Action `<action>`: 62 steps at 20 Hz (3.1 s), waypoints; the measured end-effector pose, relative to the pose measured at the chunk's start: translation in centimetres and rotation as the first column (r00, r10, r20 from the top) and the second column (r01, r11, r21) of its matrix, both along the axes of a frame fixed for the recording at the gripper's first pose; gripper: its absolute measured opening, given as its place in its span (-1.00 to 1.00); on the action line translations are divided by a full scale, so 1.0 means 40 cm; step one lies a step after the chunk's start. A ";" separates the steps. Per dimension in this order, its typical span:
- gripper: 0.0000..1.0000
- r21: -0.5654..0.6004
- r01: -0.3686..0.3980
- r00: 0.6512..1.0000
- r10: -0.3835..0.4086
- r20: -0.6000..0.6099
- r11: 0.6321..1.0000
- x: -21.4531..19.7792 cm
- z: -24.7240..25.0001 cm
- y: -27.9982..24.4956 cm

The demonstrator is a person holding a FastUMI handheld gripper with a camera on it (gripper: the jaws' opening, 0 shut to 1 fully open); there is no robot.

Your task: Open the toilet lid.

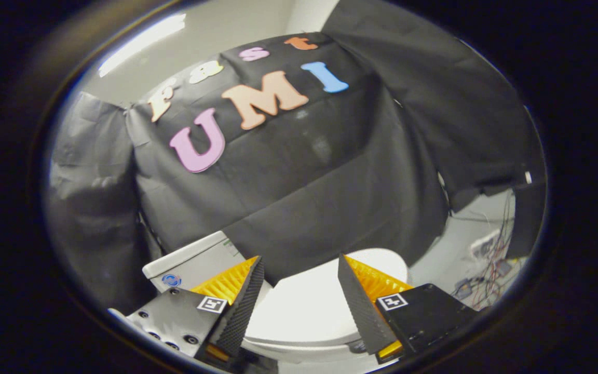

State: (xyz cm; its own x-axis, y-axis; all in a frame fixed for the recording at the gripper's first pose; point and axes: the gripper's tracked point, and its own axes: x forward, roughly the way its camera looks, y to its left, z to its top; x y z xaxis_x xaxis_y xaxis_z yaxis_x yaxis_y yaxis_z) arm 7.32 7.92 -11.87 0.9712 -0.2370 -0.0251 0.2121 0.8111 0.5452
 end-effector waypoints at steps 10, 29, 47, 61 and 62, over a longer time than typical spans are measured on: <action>0.66 0.301 0.250 0.962 -0.200 -0.187 0.920 -0.096 -0.305 -0.001; -0.55 0.606 0.273 0.954 -0.128 -0.272 0.747 -0.035 -0.491 0.037; -0.55 0.309 0.043 0.999 -0.032 -0.041 0.950 0.031 -0.136 0.112; -0.50 -0.080 -0.217 0.976 0.216 -0.021 0.973 0.160 0.126 0.371; -0.48 -0.105 -0.244 0.970 0.243 -0.015 0.964 0.171 0.143 0.403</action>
State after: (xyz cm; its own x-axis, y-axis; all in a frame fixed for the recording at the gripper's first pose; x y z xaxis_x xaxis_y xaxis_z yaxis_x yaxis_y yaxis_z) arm 14.17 24.04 -6.16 0.9999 0.0051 -0.0142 0.0019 0.8911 0.4539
